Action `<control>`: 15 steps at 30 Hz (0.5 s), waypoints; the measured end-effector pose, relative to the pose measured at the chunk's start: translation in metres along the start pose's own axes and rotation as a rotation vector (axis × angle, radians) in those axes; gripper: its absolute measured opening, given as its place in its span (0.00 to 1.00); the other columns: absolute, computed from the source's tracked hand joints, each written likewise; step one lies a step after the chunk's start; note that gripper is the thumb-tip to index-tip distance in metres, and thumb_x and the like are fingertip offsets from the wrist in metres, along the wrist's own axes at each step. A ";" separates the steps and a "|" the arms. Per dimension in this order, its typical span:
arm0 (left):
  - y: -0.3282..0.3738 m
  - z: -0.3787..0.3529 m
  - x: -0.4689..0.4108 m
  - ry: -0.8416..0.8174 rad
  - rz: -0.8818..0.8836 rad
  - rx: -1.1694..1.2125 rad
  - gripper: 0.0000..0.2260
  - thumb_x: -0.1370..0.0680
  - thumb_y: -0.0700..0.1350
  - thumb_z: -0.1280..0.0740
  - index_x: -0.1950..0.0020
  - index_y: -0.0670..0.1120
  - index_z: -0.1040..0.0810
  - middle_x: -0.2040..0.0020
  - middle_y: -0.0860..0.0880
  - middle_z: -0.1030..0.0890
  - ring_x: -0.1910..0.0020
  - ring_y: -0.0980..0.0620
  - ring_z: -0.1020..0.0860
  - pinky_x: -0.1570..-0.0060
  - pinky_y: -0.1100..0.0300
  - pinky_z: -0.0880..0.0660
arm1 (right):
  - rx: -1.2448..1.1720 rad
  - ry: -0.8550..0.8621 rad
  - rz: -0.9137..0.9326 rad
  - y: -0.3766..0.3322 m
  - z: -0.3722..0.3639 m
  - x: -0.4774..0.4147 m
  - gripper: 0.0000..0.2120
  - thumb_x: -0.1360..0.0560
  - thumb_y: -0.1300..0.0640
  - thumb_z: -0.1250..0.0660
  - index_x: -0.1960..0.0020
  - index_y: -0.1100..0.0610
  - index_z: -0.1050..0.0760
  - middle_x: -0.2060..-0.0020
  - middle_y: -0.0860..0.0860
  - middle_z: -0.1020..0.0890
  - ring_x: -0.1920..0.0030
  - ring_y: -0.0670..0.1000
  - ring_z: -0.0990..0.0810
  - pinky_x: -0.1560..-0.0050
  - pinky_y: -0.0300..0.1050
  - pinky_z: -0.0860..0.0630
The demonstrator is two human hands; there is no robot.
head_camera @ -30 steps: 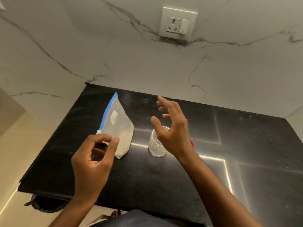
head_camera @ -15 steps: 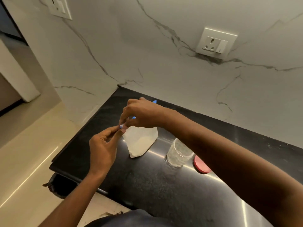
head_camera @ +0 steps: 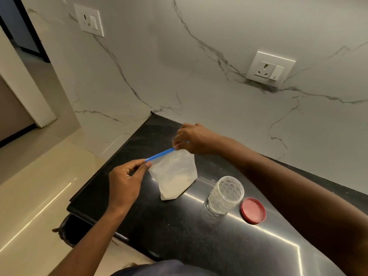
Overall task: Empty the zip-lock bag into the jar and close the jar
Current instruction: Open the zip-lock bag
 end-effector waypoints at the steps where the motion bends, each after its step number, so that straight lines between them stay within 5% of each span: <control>1: -0.002 0.002 0.000 0.008 0.012 -0.003 0.10 0.23 0.49 0.24 0.42 0.52 0.13 0.52 0.59 0.13 0.50 0.60 0.14 0.49 0.64 0.16 | 0.006 -0.002 -0.034 0.011 0.003 0.005 0.14 0.15 0.48 0.36 0.34 0.50 0.19 0.39 0.47 0.18 0.34 0.50 0.28 0.43 0.47 0.35; 6: -0.003 0.006 -0.003 -0.003 0.034 -0.012 0.11 0.23 0.48 0.24 0.42 0.48 0.13 0.51 0.56 0.13 0.49 0.57 0.14 0.46 0.54 0.15 | -0.090 -0.002 -0.208 0.045 0.006 0.025 0.16 0.15 0.51 0.35 0.32 0.56 0.19 0.36 0.52 0.17 0.34 0.52 0.25 0.36 0.48 0.26; 10: 0.005 0.006 -0.007 -0.033 -0.002 -0.054 0.12 0.22 0.47 0.24 0.40 0.47 0.13 0.48 0.51 0.12 0.47 0.55 0.14 0.44 0.49 0.14 | -0.213 0.072 -0.248 0.047 0.002 0.033 0.13 0.16 0.55 0.34 0.36 0.59 0.18 0.40 0.54 0.16 0.44 0.51 0.20 0.48 0.34 0.29; 15: 0.059 -0.003 -0.012 -0.092 -0.542 -0.481 0.20 0.24 0.47 0.21 0.33 0.47 0.16 0.41 0.49 0.13 0.44 0.50 0.16 0.44 0.50 0.21 | -0.371 0.228 -0.247 0.044 -0.001 0.054 0.10 0.17 0.56 0.32 0.40 0.59 0.17 0.50 0.48 0.17 0.53 0.46 0.19 0.54 0.29 0.29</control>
Point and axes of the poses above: each hand's wrist, its own x-axis away from the middle knuckle, its own z-axis out of the back of the hand, y = z × x, the point moved 6 cm from there along -x, towards the middle knuckle
